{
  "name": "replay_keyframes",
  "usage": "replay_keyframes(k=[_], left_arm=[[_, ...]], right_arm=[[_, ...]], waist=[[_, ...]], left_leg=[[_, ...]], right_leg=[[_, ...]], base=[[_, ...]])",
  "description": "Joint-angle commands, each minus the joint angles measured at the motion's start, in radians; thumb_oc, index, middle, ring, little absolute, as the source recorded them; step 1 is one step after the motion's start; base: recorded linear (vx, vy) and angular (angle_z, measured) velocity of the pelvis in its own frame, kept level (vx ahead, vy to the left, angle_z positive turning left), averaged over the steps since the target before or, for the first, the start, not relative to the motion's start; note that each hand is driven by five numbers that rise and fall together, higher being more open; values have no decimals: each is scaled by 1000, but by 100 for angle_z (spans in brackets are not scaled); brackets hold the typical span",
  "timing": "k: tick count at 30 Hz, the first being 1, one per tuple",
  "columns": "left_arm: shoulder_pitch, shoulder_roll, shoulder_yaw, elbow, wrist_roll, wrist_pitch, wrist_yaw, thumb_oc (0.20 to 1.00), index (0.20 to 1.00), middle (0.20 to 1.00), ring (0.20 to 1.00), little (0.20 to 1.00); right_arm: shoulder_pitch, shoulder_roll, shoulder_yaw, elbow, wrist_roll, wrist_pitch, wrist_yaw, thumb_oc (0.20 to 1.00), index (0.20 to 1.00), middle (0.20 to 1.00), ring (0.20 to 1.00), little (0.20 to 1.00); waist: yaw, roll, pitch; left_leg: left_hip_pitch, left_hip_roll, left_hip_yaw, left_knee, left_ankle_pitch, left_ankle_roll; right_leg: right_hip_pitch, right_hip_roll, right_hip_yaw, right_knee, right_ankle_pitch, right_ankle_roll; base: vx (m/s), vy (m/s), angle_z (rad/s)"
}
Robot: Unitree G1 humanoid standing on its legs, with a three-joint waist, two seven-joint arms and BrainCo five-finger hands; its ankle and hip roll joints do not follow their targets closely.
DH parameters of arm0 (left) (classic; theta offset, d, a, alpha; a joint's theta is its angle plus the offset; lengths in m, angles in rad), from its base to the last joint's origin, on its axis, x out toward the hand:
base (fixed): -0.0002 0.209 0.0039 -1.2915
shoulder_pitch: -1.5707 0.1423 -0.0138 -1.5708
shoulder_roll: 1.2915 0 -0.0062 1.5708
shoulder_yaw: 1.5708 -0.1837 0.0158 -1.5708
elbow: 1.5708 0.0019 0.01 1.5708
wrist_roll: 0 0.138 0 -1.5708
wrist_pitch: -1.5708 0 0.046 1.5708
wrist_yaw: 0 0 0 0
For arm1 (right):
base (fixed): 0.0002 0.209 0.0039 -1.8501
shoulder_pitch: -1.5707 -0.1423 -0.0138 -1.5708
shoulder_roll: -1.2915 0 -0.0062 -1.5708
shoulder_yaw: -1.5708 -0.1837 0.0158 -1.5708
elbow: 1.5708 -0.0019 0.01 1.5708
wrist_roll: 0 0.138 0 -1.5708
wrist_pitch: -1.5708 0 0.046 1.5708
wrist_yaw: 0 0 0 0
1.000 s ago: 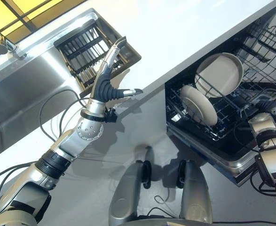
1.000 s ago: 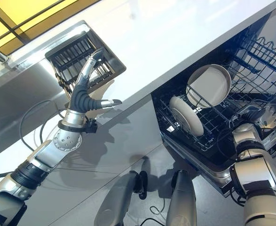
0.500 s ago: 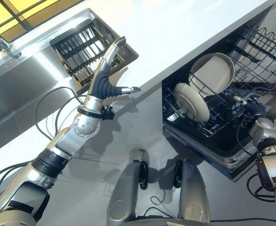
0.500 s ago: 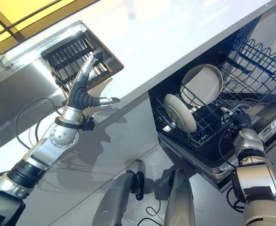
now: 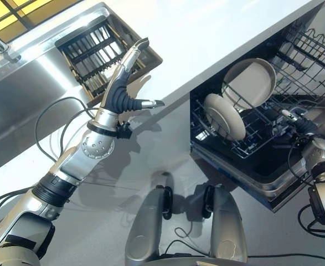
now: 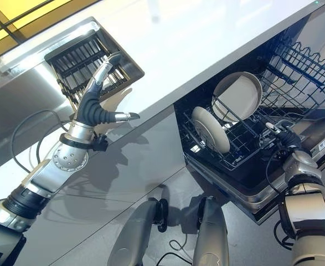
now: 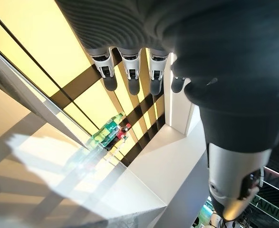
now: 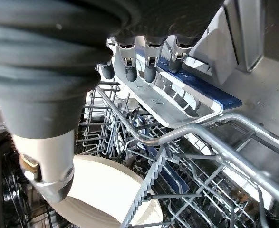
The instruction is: Pick up plates and place into dishwasher.
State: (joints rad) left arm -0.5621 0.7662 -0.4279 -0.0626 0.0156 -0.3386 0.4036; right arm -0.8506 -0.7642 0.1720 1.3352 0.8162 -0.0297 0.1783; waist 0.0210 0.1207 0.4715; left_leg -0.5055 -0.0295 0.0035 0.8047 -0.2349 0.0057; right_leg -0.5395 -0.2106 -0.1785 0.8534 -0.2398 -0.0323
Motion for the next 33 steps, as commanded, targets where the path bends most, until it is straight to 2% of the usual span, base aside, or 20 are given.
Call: replay_keyframes(k=[1,5,12,14,15,16,22,26,27,28,33], left_arm=[[44,57,81,-3,-42,-1,11,1000,1000,1000,1000,1000],[59,64,100,-6,-43,-5,18,1000,1000,1000,1000,1000],[82,86,120,5,-69,-33,10,1000,1000,1000,1000,1000],[94,92,132,3,-74,-48,11,1000,1000,1000,1000,1000],[99,95,137,1,-75,-52,12,1000,1000,1000,1000,1000],[102,98,140,-1,-74,-54,11,1000,1000,1000,1000,1000],[123,117,159,1,-83,-70,7,1000,1000,1000,1000,1000],[130,114,159,4,-88,-86,-2,1000,1000,1000,1000,1000],[131,113,156,8,-88,-96,-5,1000,1000,1000,1000,1000],[133,109,153,9,-87,-104,-7,1000,1000,1000,1000,1000],[115,99,144,6,-96,-108,-8,1000,1000,1000,1000,1000]], right_arm=[[-221,46,7,-98,81,-69,60,1000,1000,1000,1000,1000],[-297,46,27,-117,129,-98,39,1000,1000,1000,1000,1000],[-383,29,49,-140,222,-97,48,1000,1000,1000,1000,1000],[-391,25,44,-135,235,-93,66,1000,1000,1000,1000,1000],[-393,22,45,-132,237,-94,74,1000,1000,1000,1000,1000],[-394,20,46,-131,241,-95,78,1000,1000,1000,1000,1000],[-397,16,50,-157,264,-85,72,1000,1000,1000,1000,1000],[-404,10,60,-148,256,-75,55,1000,1000,1000,1000,1000],[-405,8,63,-141,248,-72,43,1000,1000,1000,1000,1000],[-397,4,62,-126,225,-73,37,1000,1000,1000,1000,1000],[-327,-30,58,-94,77,-59,-62,1000,1000,1000,1000,1000]], waist=[[87,19,48],[104,19,48],[135,8,39],[146,4,35],[150,3,30],[153,2,33],[167,-9,23],[168,-14,18],[166,-16,12],[164,-17,14],[143,-35,9]], left_leg=[[-3,-39,22,46,-92,83],[-29,-49,16,54,-89,87],[-86,-61,-2,83,-87,90],[-87,-62,-6,90,-92,94],[-79,-65,-14,101,-120,92],[-86,-62,-8,96,-97,94],[-77,-57,-14,95,-94,89],[-70,-55,-13,91,-94,89],[-60,-57,-19,97,-119,86],[-64,-52,-11,89,-97,89],[-43,-36,5,79,-104,98]], right_leg=[[30,14,18,30,-48,-31],[3,20,15,54,-61,-36],[-43,21,1,94,-75,-43],[-41,19,-5,98,-79,-44],[-32,22,2,110,-105,-36],[-35,16,-10,103,-85,-45],[-15,8,-22,100,-86,-45],[-6,9,-24,91,-83,-46],[2,14,-14,96,-104,-38],[-2,9,-25,87,-83,-48],[15,20,-13,62,-71,-48]], base=[[39,-57,-3],[-4,-47,-5],[-18,-20,2],[56,-16,3],[35,-20,10],[38,-15,10],[26,-14,20],[15,15,4],[-18,68,3],[-21,95,0],[-55,105,0]])
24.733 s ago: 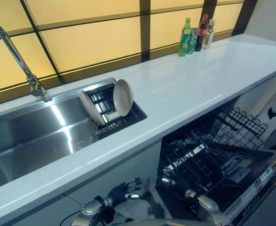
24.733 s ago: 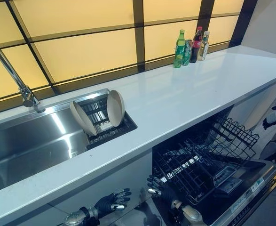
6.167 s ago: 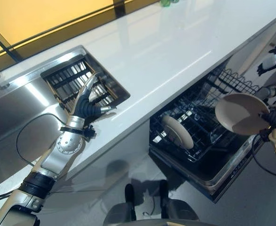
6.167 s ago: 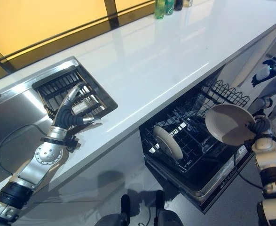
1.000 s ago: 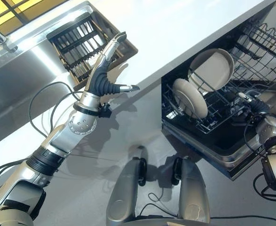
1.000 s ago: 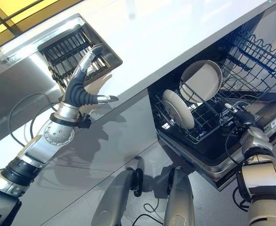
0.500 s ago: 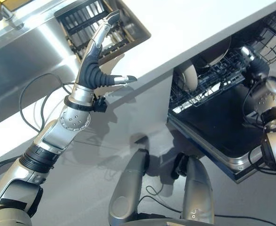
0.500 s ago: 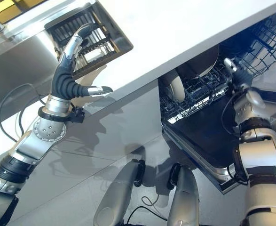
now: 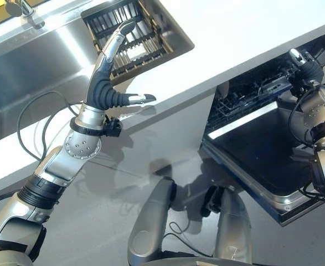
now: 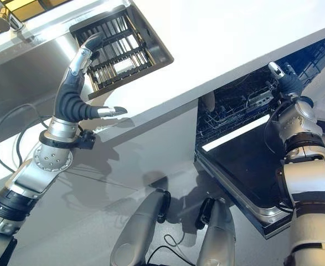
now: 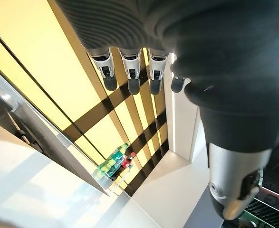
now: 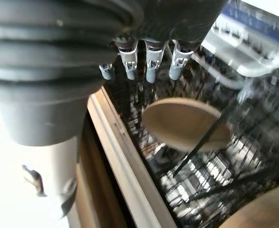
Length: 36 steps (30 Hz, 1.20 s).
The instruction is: Pick up plates and place into dishwasher.
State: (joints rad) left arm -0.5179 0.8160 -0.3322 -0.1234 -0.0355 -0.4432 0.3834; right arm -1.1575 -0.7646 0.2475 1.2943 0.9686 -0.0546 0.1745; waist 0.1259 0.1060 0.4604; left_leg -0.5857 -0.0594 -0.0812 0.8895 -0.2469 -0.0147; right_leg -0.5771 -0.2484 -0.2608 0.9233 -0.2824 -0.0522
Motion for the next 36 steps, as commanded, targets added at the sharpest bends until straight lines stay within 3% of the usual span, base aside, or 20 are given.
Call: replay_keyframes(k=[1,5,6,9,11,13,15,17,18,23,27,31,33,36], left_arm=[[64,47,45,63,-48,3,17,1000,1000,1000,1000,1000],[53,24,29,69,-30,2,33,1000,1000,1000,1000,1000],[55,15,25,64,-15,7,41,1000,1000,1000,1000,1000],[66,-13,23,51,21,22,69,1000,1000,1000,1000,1000],[77,-47,6,60,56,32,97,1000,1000,1000,1000,1000],[90,-87,-11,70,100,28,142,1000,1000,1000,1000,1000],[94,-115,-25,72,125,27,170,1000,1000,1000,1000,1000],[91,-130,-42,71,134,29,186,1000,1000,1000,1000,1000],[96,-144,-52,67,141,27,198,1000,1000,1000,1000,1000],[98,-163,-74,45,133,42,210,1000,1000,1000,1000,1000],[87,-155,-84,39,119,49,200,1000,1000,1000,1000,1000],[65,-152,-104,19,113,71,198,1000,1000,1000,1000,1000],[57,-150,-107,5,110,78,187,1000,1000,1000,1000,1000],[48,-141,-103,-14,99,86,157,1000,1000,1000,1000,1000]], right_arm=[[5,-44,-25,-51,-85,-42,-64,1000,1000,1000,1000,1000],[127,-64,-61,-92,-211,-95,-158,1000,1000,1000,1000,1000],[184,-63,-80,-129,-288,-127,-222,1000,1000,1000,1000,1000],[346,-59,-121,-313,-407,-233,-495,1000,1000,1000,1000,1000],[505,-25,-198,-456,-623,-279,-747,1000,1000,1000,1000,1000],[611,20,-277,-481,-663,-318,-908,1000,1000,1000,1000,1000],[697,64,-357,-466,-646,-364,-988,1000,1000,1000,1000,1000],[733,81,-390,-439,-635,-372,-1045,1000,1000,1000,1000,1000],[749,85,-413,-410,-614,-340,-1082,1000,1000,1000,1000,1000],[799,132,-466,-272,-487,-308,-1043,1000,1000,1000,1000,1000],[790,164,-454,-134,-354,-250,-881,1000,1000,1000,1000,1000],[733,182,-410,-22,-155,-118,-612,1000,1000,1000,1000,1000],[698,192,-381,22,-29,-12,-451,1000,1000,1000,1000,1000],[639,204,-325,42,78,9,-222,1000,1000,1000,1000,1000]], waist=[[28,-25,20],[-11,-44,21],[-29,-52,23],[-76,-71,28],[-120,-76,32],[-155,-73,32],[-178,-67,32],[-188,-59,30],[-195,-51,28],[-199,-20,10],[-188,3,9],[-166,20,13],[-154,26,21],[-135,35,31]], left_leg=[[41,-3,94,-4,-96,120],[59,16,115,5,-116,124],[67,24,125,10,-126,129],[90,43,151,15,-143,135],[108,56,170,26,-165,137],[132,65,180,28,-182,137],[156,66,190,28,-199,140],[174,64,196,27,-207,140],[186,65,200,25,-208,137],[211,52,206,6,-200,142],[216,44,204,15,-210,140],[195,27,198,30,-205,138],[184,22,193,42,-203,136],[163,10,183,58,-196,133]], right_leg=[[55,61,74,-12,-27,-28],[65,78,92,-24,-21,-25],[70,82,98,-32,-17,-25],[86,95,119,-51,-8,-19],[99,95,128,-54,-8,-12],[116,100,145,-59,-10,-5],[136,102,157,-68,-12,3],[153,103,167,-79,-13,5],[163,101,172,-84,-13,6],[184,97,180,-101,-11,2],[186,93,178,-83,-29,-2],[162,89,171,-58,-38,-12],[149,87,168,-41,-42,-18],[129,83,161,-20,-44,-26]], base=[[-67,124,5],[-62,137,1],[-68,148,1],[-82,160,1],[-46,184,-10],[16,171,-18],[36,146,-5],[43,122,46],[54,119,8],[44,46,-31],[13,-13,-24],[-30,-31,-2],[-54,-68,1],[-61,-80,1]])
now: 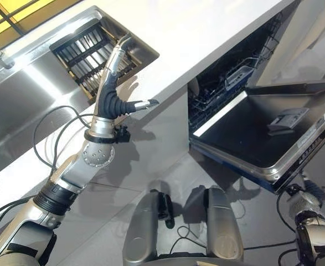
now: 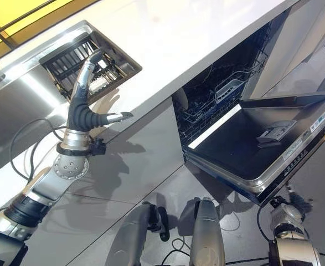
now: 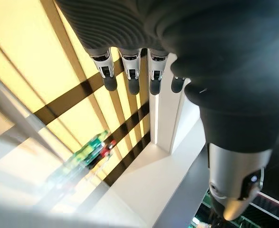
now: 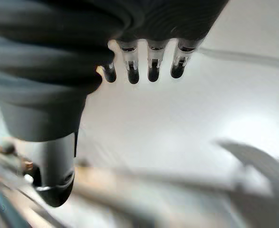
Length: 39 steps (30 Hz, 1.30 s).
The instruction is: Pick up plates and place into dishwasher.
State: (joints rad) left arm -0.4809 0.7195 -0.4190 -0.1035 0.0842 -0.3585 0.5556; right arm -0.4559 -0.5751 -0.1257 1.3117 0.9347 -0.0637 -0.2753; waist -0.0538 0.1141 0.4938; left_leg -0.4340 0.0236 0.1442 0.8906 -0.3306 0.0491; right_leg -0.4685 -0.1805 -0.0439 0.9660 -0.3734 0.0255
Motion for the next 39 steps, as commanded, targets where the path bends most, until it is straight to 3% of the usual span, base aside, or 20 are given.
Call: replay_keyframes(k=[1,4,5,6,11,15,19,31,36,39], left_arm=[[5,-40,-15,-37,-27,3,-24,1000,1000,1000,1000,1000],[-5,-31,-2,-25,-40,-14,-51,1000,1000,1000,1000,1000],[-5,-30,1,-19,-41,-22,-55,1000,1000,1000,1000,1000],[-6,-27,13,-3,-47,-39,-73,1000,1000,1000,1000,1000],[19,-11,58,49,-57,-99,-134,1000,1000,1000,1000,1000],[18,-4,79,71,-70,-116,-157,1000,1000,1000,1000,1000],[6,0,80,77,-80,-120,-187,1000,1000,1000,1000,1000],[-44,54,47,104,-149,-138,-232,1000,1000,1000,1000,1000],[-27,19,12,94,-245,-185,-376,1000,1000,1000,1000,1000],[24,-52,-19,96,-331,-206,-512,1000,1000,1000,1000,1000]], right_arm=[[-94,20,74,12,150,19,293,1000,1000,1000,1000,1000],[-173,36,119,-21,230,-4,524,1000,1000,1000,1000,1000],[-184,39,127,-24,246,-19,555,1000,1000,1000,1000,1000],[-215,51,154,-61,306,-38,667,1000,1000,1000,1000,1000],[-241,86,214,-332,440,-107,840,1000,1000,1000,1000,1000],[-281,113,238,-535,470,-146,825,1000,1000,1000,1000,1000],[-356,100,227,-607,476,-137,766,1000,1000,1000,1000,1000],[-436,54,230,-485,475,-127,677,1000,1000,1000,1000,1000],[-332,95,213,-387,433,-145,624,1000,1000,1000,1000,1000],[-224,163,212,-362,375,-178,597,1000,1000,1000,1000,1000]], waist=[[52,29,0],[69,31,6],[69,30,6],[76,27,5],[79,10,2],[86,-6,-5],[103,-19,-11],[132,-31,-17],[128,-44,-47],[117,-53,-87]], left_leg=[[3,-77,-47,58,-108,67],[-10,-82,-56,57,-99,65],[-12,-82,-57,56,-97,64],[-13,-81,-58,47,-91,64],[-10,-70,-65,26,-73,57],[-7,-65,-74,20,-67,50],[-9,-66,-87,30,-68,42],[14,-61,-103,-6,-47,31],[82,-50,-108,-120,-13,28],[151,-41,-102,-250,32,20]], right_leg=[[11,14,-58,-56,46,-105],[-5,9,-67,-45,47,-106],[-7,9,-67,-45,47,-105],[-9,9,-70,-49,51,-103],[-1,9,-76,-62,61,-95],[10,8,-83,-71,68,-88],[25,4,-95,-75,73,-83],[72,3,-120,-116,88,-84],[144,19,-119,-215,114,-77],[207,37,-110,-341,155,-64]], base=[[-72,-86,-6],[-66,-76,-8],[-56,-67,0],[-38,-65,2],[-5,-54,-7],[21,-56,-14],[30,-69,-2],[9,-40,22],[18,4,0],[70,27,-4]])
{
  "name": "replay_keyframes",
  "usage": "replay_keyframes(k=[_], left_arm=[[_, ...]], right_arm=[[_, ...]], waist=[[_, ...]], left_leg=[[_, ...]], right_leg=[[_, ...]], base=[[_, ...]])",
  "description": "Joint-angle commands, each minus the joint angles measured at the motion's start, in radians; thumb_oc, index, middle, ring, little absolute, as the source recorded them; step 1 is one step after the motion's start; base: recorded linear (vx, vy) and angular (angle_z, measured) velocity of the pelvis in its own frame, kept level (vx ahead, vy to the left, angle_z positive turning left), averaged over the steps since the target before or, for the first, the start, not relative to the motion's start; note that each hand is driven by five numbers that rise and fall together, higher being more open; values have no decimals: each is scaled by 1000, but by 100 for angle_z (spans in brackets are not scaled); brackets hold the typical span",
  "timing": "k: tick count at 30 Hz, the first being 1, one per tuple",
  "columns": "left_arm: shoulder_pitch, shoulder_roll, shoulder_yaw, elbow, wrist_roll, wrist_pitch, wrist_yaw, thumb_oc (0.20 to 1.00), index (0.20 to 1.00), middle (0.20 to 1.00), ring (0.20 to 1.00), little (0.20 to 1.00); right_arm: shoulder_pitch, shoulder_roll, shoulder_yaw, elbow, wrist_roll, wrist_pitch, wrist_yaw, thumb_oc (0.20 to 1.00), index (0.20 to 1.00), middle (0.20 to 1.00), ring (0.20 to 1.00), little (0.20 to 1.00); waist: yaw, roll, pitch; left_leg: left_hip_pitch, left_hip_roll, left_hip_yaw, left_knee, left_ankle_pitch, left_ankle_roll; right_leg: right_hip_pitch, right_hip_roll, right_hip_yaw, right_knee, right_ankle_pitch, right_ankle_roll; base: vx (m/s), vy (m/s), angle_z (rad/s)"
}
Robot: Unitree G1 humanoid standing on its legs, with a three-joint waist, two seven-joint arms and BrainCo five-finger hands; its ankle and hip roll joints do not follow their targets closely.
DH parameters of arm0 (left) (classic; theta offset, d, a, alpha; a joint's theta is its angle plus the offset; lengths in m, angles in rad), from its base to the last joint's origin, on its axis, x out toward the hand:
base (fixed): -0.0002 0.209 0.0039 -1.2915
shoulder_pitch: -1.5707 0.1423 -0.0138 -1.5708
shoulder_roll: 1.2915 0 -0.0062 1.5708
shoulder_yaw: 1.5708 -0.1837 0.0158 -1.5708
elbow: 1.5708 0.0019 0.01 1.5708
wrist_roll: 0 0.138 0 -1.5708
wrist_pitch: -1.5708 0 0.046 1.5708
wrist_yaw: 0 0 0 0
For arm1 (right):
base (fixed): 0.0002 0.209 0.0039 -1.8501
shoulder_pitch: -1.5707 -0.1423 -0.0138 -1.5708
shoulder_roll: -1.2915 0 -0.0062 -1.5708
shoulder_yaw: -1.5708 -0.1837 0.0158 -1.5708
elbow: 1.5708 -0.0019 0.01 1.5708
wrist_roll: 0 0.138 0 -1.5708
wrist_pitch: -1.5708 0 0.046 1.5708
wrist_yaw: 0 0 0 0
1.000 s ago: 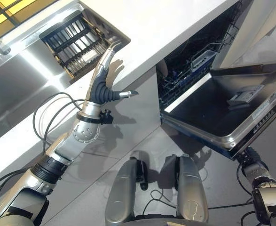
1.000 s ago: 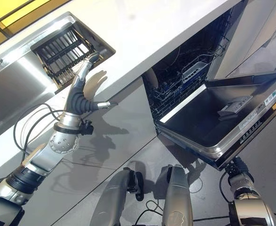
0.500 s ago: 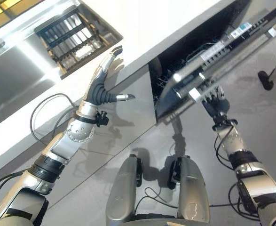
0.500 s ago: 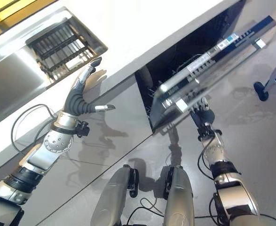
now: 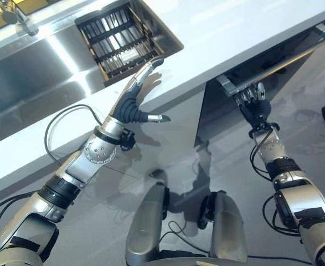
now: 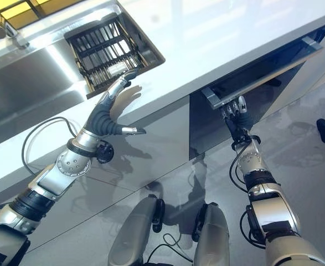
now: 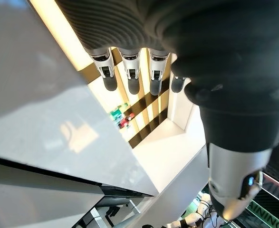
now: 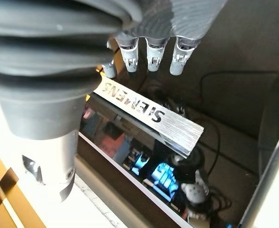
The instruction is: Pick up plates and place into dishwasher.
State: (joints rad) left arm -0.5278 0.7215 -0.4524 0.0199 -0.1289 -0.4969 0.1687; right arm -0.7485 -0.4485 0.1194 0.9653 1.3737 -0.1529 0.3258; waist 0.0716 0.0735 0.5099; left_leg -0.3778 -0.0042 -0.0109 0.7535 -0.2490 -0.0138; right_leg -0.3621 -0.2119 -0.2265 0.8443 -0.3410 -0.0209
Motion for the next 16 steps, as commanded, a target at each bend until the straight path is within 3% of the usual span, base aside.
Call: replay_keyframes(k=[1,4,7,10,13,16], left_arm=[[87,-72,7,-24,-138,-64,-159,1000,1000,1000,1000,1000],[171,-154,-35,23,-140,-62,-267,1000,1000,1000,1000,1000],[274,-210,-71,73,-227,-58,-394,1000,1000,1000,1000,1000],[355,-251,-75,143,-367,-86,-532,1000,1000,1000,1000,1000],[413,-290,-67,175,-480,-95,-640,1000,1000,1000,1000,1000],[446,-321,-66,207,-492,-96,-669,1000,1000,1000,1000,1000]], right_arm=[[92,51,-34,-11,-71,-85,-19,1000,1000,1000,1000,1000],[222,127,-30,1,-110,-57,-19,1000,1000,1000,1000,1000],[370,177,0,6,-204,46,-4,1000,1000,1000,1000,1000],[486,205,24,22,-247,115,44,1000,1000,1000,1000,1000],[548,233,48,32,-307,187,22,1000,1000,1000,1000,1000],[585,256,54,48,-306,272,-19,1000,1000,1000,1000,1000]], waist=[[-10,-15,-116],[-21,-30,-186],[-30,-37,-262],[-39,-38,-313],[-45,-40,-346],[-48,-41,-365]], left_leg=[[115,-10,55,-151,-35,79],[214,3,60,-330,27,59],[307,3,60,-500,96,40],[365,10,55,-617,147,27],[402,20,58,-701,177,20],[425,25,63,-755,197,14]], right_leg=[[119,73,74,-259,137,-12],[212,93,86,-453,191,15],[304,114,99,-633,249,41],[349,125,114,-730,296,60],[377,130,118,-798,323,69],[395,137,109,-842,341,74]], base=[[129,25,-9],[156,13,-8],[158,29,-14],[85,35,-17],[37,25,-7],[1,4,1]])
